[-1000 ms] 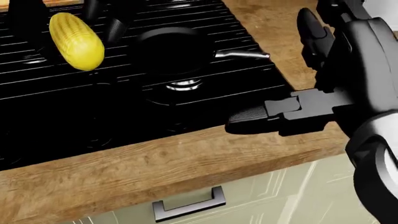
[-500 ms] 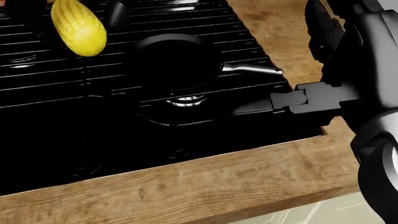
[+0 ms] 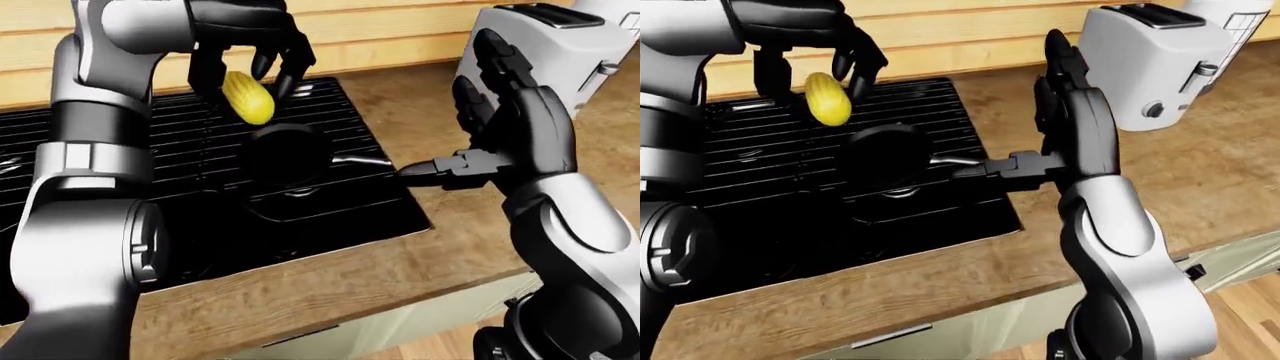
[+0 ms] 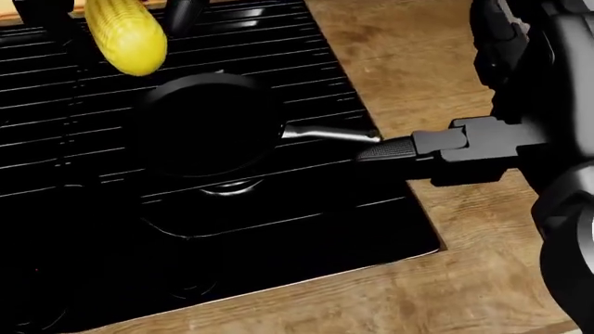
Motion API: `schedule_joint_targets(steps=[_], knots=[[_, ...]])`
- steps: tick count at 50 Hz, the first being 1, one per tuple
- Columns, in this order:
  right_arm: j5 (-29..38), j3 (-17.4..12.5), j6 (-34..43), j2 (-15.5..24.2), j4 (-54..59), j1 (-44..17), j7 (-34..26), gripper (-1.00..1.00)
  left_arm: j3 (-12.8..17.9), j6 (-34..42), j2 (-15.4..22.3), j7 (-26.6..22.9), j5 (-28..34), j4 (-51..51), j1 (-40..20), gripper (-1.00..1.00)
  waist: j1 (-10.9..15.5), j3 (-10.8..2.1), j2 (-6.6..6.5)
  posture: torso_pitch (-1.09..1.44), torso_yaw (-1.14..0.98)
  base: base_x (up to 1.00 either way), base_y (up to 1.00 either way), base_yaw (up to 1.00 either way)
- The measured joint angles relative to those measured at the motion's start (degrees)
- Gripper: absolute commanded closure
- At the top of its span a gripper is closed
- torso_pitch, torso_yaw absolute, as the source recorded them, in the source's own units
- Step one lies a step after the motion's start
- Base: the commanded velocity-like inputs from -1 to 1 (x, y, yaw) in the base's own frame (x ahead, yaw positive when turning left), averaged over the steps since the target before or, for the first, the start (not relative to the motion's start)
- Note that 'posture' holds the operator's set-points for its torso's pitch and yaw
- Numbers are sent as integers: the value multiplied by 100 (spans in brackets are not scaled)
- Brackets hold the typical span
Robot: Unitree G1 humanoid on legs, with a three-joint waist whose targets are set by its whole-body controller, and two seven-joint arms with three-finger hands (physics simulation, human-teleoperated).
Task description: Pick the corn from the plate and place it in the pan.
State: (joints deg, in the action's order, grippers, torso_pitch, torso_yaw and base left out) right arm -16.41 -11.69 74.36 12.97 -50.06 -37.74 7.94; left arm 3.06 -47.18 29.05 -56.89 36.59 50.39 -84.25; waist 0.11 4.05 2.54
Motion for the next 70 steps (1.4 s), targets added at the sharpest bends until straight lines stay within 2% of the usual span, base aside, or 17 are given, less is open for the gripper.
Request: schedule_joint_targets(steps=[4,7,9,13,18,19,20,21,22,24,27,29,31,36,45,56,70], knots=[[13,43,23,-12,70,37,6,-100,-39,3,-8,-17,-4,46,40,94,-37,36,-121,0,0,0,0,0],[18,46,8,-7,43,25,5,-100,-42,28,6,-50,33,69,71,94,-70,-3,-325,0,0,0,0,0],[16,81,-3,-46,36,71,-3,-100,-31,23,18,-46,34,93,102,94,-41,17,-250,0,0,0,0,0],[-13,133,2,-46,83,27,-40,-100,-19,35,54,-16,77,147,72,94,4,-55,-125,0,0,0,0,0],[-17,85,-17,-64,49,-4,-48,-100,-8,21,48,65,101,143,27,94,67,-94,-78,0,0,0,-12,0],[-18,85,-5,-74,55,4,-45,-100,-5,23,46,68,100,141,45,94,92,-63,-161,0,0,0,-88,0],[-25,101,19,-82,70,6,-44,-100,-6,28,53,62,105,168,64,94,90,-52,-332,0,0,0,-77,0],[-35,114,38,-86,79,12,-47,-100,-15,36,62,52,123,211,60,94,77,-67,-471,0,0,0,-56,0],[-40,113,49,-79,75,20,-49,-100,-29,43,61,49,149,242,30,94,69,-106,-538,0,0,0,-4,0],[-28,88,27,-47,32,-5,-42,-100,-27,43,48,86,160,196,-74,94,33,-95,-415,0,0,0,0,0],[-3,72,-43,-38,-13,1,-33,-100,24,64,-1,148,80,63,-160,94,106,53,-174,0,0,0,0,0],[-11,50,-11,-36,-14,-12,-36,-100,12,93,-48,146,38,13,-186,94,178,28,45,0,0,0,0,0],[-10,-15,26,-14,-2,16,-29,-100,-26,111,-148,140,4,-19,-133,94,173,71,-23,0,0,0,0,0],[9,-70,98,-3,-7,10,18,-100,-128,237,-332,37,4,-83,-96,94,118,26,-144,0,0,0,0,0],[-63,-42,87,7,-36,-11,13,-100,-140,422,-591,167,-100,-323,-112,94,99,-68,-120,0,0,0,0,0],[-113,-68,115,29,-6,-7,43,-100,-154,739,-767,-125,-316,-1016,233,94,87,-41,-38,0,0,0,0,0],[-171,-87,138,51,-59,-59,89,-100,-173,944,-894,-320,-486,-1679,597,94,131,-50,-83,0,0,0,0,0]])
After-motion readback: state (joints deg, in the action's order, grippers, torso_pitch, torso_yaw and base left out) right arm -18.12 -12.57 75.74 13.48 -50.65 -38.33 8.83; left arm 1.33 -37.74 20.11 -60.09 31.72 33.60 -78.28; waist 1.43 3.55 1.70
